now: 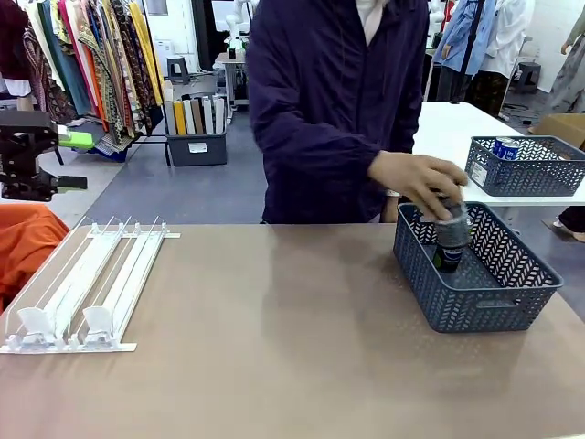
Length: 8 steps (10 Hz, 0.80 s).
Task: Retrieve and store the cans from the dispenser.
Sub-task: Pick up one can from the Automatic Can Dispenser and place it in the middle of the table.
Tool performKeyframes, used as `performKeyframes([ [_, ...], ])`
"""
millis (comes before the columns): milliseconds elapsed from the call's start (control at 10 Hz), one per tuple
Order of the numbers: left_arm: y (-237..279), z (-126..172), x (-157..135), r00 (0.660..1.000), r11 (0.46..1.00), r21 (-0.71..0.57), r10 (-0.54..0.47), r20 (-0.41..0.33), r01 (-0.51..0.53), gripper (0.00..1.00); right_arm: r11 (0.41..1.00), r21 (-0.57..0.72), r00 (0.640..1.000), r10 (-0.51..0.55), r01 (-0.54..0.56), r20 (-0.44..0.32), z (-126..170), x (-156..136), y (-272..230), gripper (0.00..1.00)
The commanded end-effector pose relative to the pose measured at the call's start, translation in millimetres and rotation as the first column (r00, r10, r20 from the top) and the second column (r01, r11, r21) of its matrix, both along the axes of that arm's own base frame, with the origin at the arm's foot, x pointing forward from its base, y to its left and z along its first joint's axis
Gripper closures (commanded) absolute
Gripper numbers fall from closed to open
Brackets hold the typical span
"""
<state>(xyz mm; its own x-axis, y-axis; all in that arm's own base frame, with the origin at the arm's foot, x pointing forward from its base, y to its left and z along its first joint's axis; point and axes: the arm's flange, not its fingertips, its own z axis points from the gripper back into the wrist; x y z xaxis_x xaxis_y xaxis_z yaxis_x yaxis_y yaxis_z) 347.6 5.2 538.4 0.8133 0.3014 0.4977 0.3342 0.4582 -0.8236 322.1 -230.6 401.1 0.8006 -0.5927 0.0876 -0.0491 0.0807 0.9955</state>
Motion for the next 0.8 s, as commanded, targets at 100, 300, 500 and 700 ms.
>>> performKeyframes([
  [100,-2.5,-0.8,0.9,1.000,1.000,-0.023,-0.002,0.017,0.002,0.00,1.000,0.012,1.000,0.005,-0.005,-0.010,5.0,-1.0,-0.5,0.00],
  [300,-2.5,-0.8,0.9,1.000,1.000,-0.023,-0.002,0.017,0.002,0.00,1.000,0.012,1.000,0.005,-0.005,-0.010,5.0,-1.0,-0.5,0.00],
  [500,-2.5,-0.8,0.9,1.000,1.000,-0.023,-0.002,0.017,0.002,0.00,1.000,0.012,1.000,0.005,-0.005,-0.010,5.0,-1.0,-0.5,0.00],
  [700,-2.5,-0.8,0.9,1.000,1.000,-0.023,-0.002,0.017,0.002,0.00,1.000,0.012,1.000,0.005,-0.005,-0.010,5.0,-1.0,-0.5,0.00],
])
